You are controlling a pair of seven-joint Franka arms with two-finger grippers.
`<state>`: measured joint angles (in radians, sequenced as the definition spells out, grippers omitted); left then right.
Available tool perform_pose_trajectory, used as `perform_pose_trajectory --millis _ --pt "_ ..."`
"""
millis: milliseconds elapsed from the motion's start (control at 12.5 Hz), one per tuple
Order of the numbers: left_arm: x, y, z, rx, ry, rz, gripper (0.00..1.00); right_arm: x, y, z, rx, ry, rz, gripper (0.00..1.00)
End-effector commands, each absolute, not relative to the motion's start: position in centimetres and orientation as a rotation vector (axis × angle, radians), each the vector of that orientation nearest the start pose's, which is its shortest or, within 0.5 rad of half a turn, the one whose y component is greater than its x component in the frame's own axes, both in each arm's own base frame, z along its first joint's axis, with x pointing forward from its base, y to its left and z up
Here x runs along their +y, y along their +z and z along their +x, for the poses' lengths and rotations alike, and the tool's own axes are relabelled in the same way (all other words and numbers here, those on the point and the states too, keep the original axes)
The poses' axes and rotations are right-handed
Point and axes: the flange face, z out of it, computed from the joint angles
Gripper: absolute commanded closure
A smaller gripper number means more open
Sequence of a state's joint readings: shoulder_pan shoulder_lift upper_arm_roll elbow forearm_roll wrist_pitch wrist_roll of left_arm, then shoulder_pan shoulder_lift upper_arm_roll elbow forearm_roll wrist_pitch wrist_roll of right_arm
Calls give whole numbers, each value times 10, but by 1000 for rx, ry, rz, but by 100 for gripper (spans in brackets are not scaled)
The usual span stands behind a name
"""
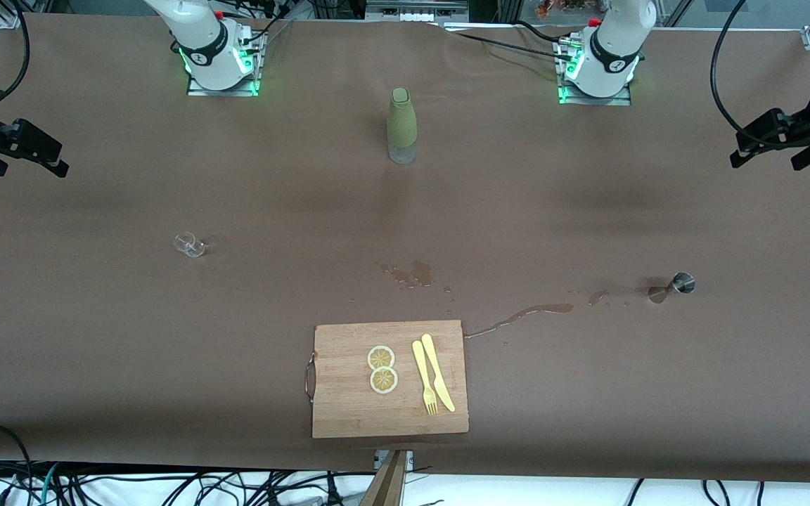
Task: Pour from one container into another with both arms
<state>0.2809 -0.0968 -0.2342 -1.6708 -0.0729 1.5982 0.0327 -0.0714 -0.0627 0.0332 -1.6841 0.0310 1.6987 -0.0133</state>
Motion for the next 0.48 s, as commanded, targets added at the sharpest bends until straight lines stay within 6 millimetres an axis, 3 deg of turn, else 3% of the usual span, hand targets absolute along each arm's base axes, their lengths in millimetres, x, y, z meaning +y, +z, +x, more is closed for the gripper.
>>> perform_pose_trajectory --millis 0,160,399 --pt "10 630 522 14 -25 -3159 0 -22 621 544 22 -128 -3124 0" --pt "1 624 524 30 -17 -3160 0 -21 620 545 29 -128 -3126 0" --pt "3 622 525 25 -8 -3162 0 -20 618 546 33 -125 -3125 0"
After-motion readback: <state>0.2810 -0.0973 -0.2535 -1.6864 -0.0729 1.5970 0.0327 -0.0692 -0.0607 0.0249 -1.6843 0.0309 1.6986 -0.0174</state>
